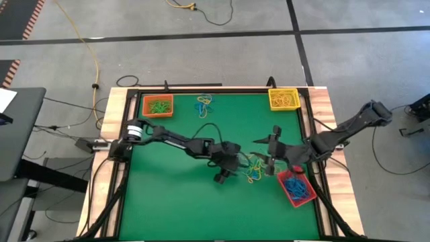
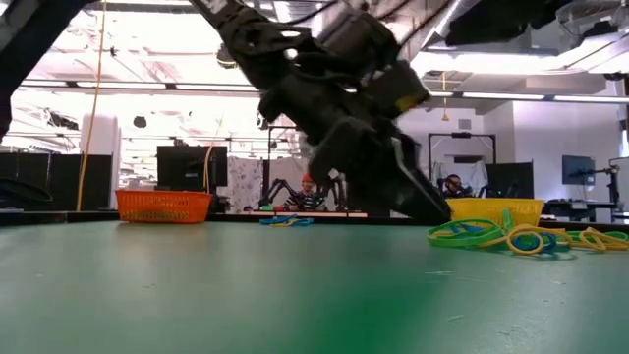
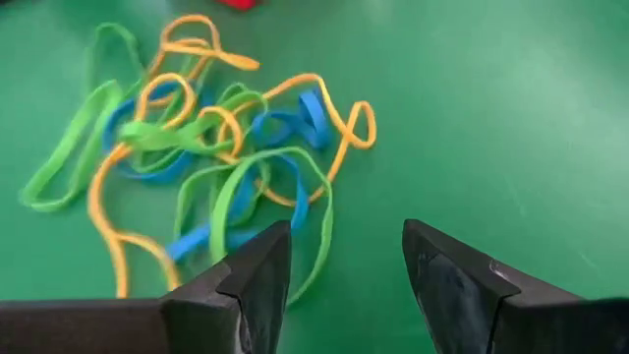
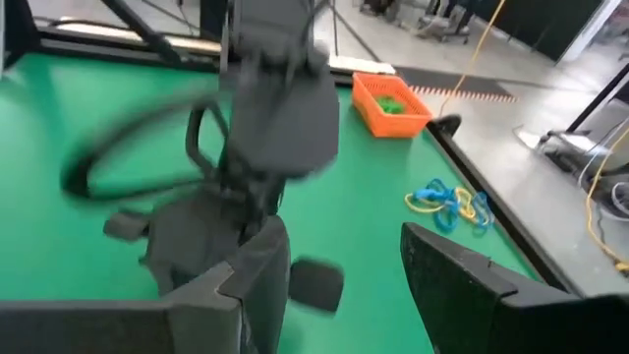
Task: Sort rubber bands into baskets
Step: Put the green rubber band into the orange bin
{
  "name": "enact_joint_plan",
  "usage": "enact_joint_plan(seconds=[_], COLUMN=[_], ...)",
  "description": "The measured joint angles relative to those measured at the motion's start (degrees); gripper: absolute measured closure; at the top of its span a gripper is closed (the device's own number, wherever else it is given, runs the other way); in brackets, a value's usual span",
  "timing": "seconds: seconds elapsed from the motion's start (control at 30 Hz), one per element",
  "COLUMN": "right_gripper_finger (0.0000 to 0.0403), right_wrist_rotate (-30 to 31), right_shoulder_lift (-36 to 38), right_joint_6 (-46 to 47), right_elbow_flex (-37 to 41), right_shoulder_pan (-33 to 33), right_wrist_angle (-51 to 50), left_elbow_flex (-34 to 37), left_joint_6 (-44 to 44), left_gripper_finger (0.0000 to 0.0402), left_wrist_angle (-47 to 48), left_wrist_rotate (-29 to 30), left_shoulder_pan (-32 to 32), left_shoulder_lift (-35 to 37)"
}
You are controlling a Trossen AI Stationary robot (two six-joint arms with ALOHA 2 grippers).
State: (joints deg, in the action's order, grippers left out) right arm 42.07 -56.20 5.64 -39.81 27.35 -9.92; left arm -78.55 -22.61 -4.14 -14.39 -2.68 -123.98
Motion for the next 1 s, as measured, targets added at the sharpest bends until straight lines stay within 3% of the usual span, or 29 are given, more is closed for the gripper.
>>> enact_joint_plan(seconds=[0.17,0.33,0.43,0.63,0.83,1.0], right_gripper_finger=[0.0180,0.0180,0.0180,0.0180,0.0180,0.0180], right_wrist_rotate=[4.4,4.8,4.8,6.1,6.2,6.2], right_shoulder_lift=[1.1,1.2,1.1,1.1,1.1,1.1], right_joint_6=[-0.1,-0.1,-0.1,-0.1,-0.1,-0.1], right_elbow_flex=[0.0,0.0,0.0,0.0,0.0,0.0], right_shoulder_pan=[2.5,3.5,3.5,3.5,3.5,3.5], right_wrist_angle=[-0.3,-0.3,-0.3,-0.3,-0.3,-0.4], left_elbow_flex=[-7.2,-11.9,-12.1,-12.3,-12.2,-11.7], left_joint_6=[-0.7,0.6,-0.1,-1.8,-3.2,-4.3], left_gripper_finger=[0.0215,0.0233,0.0269,0.0386,0.0401,0.0401], left_wrist_angle=[6.4,9.3,10.2,14.4,18.4,28.5], left_wrist_rotate=[-0.8,-0.3,-0.2,-1.5,0.8,5.3], left_shoulder_pan=[0.0,0.1,0.2,0.3,-0.1,0.2], left_shoulder_lift=[-5.8,-8.2,-8.3,-8.0,-6.6,-2.2])
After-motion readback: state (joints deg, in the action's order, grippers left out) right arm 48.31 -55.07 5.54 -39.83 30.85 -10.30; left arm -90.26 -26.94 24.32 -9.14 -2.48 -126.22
